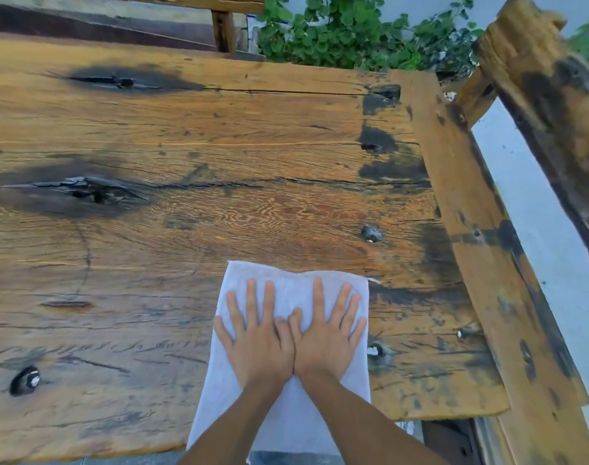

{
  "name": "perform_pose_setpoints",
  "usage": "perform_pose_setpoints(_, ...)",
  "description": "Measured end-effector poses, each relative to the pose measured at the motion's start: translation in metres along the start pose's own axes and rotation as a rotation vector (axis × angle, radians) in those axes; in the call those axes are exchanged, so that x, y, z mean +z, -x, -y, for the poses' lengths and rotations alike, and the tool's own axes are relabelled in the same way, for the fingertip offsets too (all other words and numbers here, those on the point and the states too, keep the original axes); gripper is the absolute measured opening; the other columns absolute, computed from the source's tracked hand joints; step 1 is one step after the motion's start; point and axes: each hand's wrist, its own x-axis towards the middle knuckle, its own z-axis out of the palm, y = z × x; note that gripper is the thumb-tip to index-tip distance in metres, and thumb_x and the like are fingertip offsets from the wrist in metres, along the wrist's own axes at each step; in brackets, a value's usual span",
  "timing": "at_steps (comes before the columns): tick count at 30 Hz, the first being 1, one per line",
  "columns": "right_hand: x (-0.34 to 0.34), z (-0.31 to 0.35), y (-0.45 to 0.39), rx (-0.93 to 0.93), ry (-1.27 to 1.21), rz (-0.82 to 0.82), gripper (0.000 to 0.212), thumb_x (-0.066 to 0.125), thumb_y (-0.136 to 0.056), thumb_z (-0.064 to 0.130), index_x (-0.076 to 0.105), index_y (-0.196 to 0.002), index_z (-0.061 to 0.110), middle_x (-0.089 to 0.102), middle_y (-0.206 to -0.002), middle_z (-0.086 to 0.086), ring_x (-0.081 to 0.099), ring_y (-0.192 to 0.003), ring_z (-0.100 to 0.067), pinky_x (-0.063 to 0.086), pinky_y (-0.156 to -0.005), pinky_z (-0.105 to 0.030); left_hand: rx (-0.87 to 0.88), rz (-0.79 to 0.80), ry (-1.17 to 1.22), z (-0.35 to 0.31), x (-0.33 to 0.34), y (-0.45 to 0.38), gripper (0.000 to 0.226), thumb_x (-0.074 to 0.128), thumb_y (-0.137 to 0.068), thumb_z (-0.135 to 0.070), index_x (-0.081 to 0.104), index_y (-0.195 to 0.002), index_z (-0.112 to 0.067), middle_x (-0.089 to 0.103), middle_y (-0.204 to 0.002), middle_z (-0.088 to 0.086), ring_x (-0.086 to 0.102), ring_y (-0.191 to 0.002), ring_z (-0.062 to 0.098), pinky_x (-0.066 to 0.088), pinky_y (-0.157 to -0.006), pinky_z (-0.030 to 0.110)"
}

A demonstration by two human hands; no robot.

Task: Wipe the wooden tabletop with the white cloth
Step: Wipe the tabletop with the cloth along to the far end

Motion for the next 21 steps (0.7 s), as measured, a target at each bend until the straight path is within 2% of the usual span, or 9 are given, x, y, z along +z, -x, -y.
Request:
perform_pose_setpoints(7, -0.008, 0.039, -0.103, -0.012, -0.032, -0.069, 0.08, 0.025, -0.096, 0.073, -0.024, -0.153, 0.046, -0.03, -0.165, -0.004, -0.026, -0.153, -0.025, -0.009, -0.124, -0.053, -0.001, -0.024, 0.017, -0.038, -0.005, -0.104, 0.063, 0.012, -0.096, -0.047, 0.006, -0.158, -0.04, -0.002, -0.169, -0.01, -0.011, -0.156, 0.025, -0.003, -0.122, 0.057)
perform_pose_setpoints(12, -0.022, 0.072, -0.197, -0.012, -0.054, -0.072, 0.077, 0.024, -0.096, 0.073, -0.022, -0.153, 0.049, -0.023, -0.168, -0.005, -0.022, -0.154, -0.025, -0.012, -0.122, -0.053, 0.0, -0.06, 0.033, -0.072, -0.002, -0.196, 0.062, 0.015, -0.098, -0.046, 0.003, -0.159, -0.041, -0.005, -0.169, -0.012, -0.013, -0.156, 0.024, -0.006, -0.122, 0.056)
perform_pose_setpoints(17, -0.043, 0.103, -0.288, -0.042, -0.055, -0.078, 0.072, 0.017, -0.097, 0.071, -0.021, -0.154, 0.048, -0.026, -0.167, -0.006, -0.024, -0.154, -0.026, -0.012, -0.122, -0.054, -0.007, -0.083, 0.012, -0.108, -0.003, -0.286, 0.064, 0.009, -0.096, -0.045, -0.002, -0.158, -0.041, -0.011, -0.168, -0.011, -0.017, -0.155, 0.025, -0.008, -0.121, 0.058)
perform_pose_setpoints(21, -0.066, 0.131, -0.371, -0.074, -0.067, -0.086, 0.069, 0.014, -0.099, 0.069, -0.019, -0.155, 0.047, -0.025, -0.167, -0.006, -0.024, -0.154, -0.027, -0.013, -0.122, -0.054, 0.01, -0.115, 0.016, -0.143, -0.007, -0.369, 0.063, 0.015, -0.098, -0.043, -0.001, -0.159, -0.04, -0.011, -0.169, -0.01, -0.017, -0.155, 0.026, -0.01, -0.121, 0.058)
